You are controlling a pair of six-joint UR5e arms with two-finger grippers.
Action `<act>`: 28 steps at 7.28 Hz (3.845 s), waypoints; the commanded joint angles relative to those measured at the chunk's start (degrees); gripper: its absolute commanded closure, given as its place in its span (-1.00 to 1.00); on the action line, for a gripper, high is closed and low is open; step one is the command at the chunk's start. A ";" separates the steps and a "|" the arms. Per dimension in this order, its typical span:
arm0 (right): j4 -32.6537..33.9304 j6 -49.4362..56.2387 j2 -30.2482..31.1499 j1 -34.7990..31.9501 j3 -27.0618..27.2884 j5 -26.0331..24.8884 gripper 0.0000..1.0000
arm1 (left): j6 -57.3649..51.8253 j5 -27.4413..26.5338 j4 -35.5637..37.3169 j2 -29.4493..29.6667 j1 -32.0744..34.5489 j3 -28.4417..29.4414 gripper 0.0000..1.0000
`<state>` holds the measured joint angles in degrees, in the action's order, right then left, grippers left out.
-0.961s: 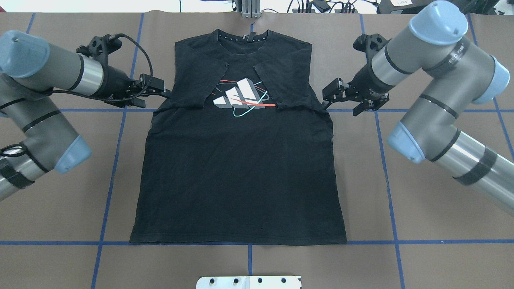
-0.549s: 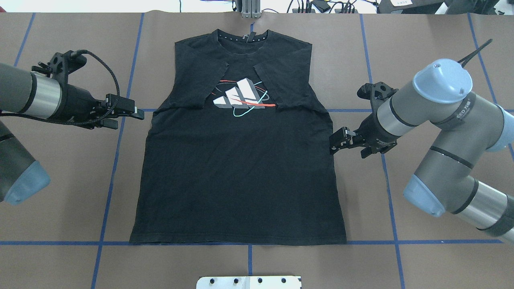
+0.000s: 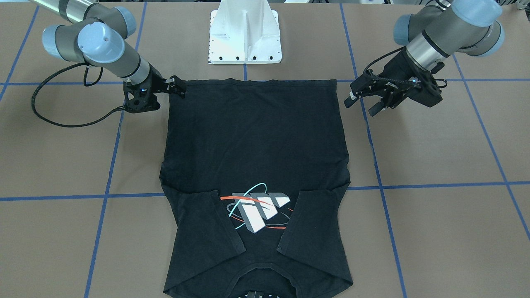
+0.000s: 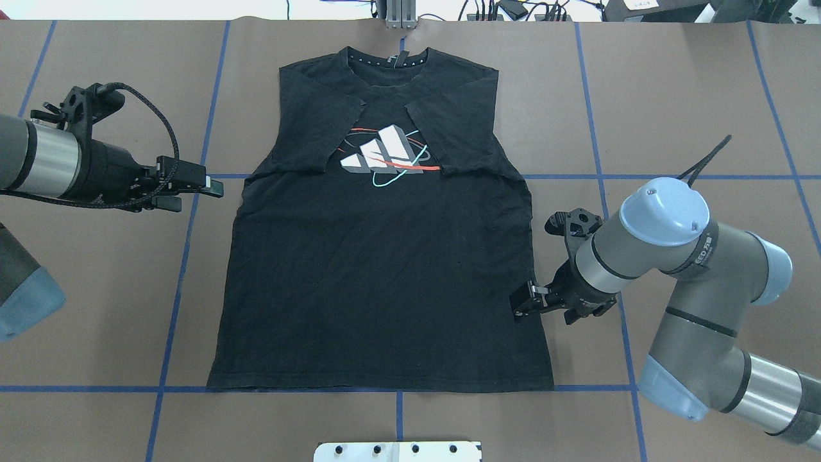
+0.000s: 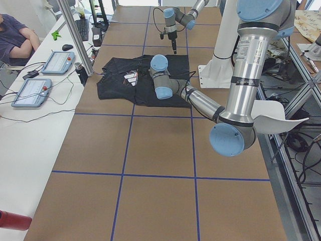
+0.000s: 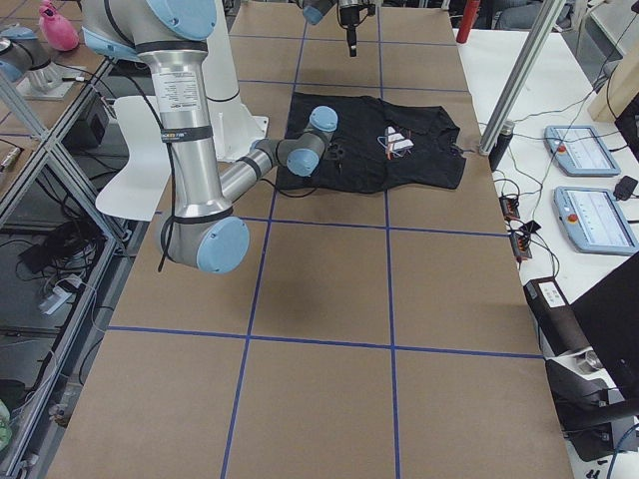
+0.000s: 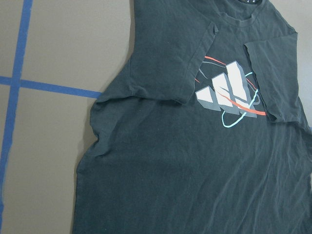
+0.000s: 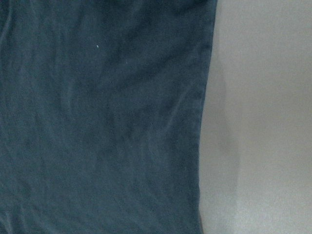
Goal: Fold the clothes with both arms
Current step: 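Grasp the nearest hem corner with the right gripper while the left gripper lowers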
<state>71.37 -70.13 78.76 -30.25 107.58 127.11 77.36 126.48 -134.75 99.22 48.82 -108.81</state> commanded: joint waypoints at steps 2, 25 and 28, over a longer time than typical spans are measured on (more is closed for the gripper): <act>0.00 -3.16 1.74 5.10 0.00 -0.20 -0.99 | -0.02 -0.36 0.01 0.80 -0.13 -0.26 -0.99; 0.52 -4.84 3.15 6.17 2.02 0.86 1.00 | -0.19 -0.54 0.10 0.80 -0.39 -0.35 -0.99; 0.44 -4.84 3.24 4.94 4.39 1.74 1.00 | 0.07 -0.71 0.10 -1.04 -4.86 -0.61 -0.99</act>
<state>71.86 -74.97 81.99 -24.97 110.85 128.62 77.38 125.87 -134.67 99.21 46.19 -109.32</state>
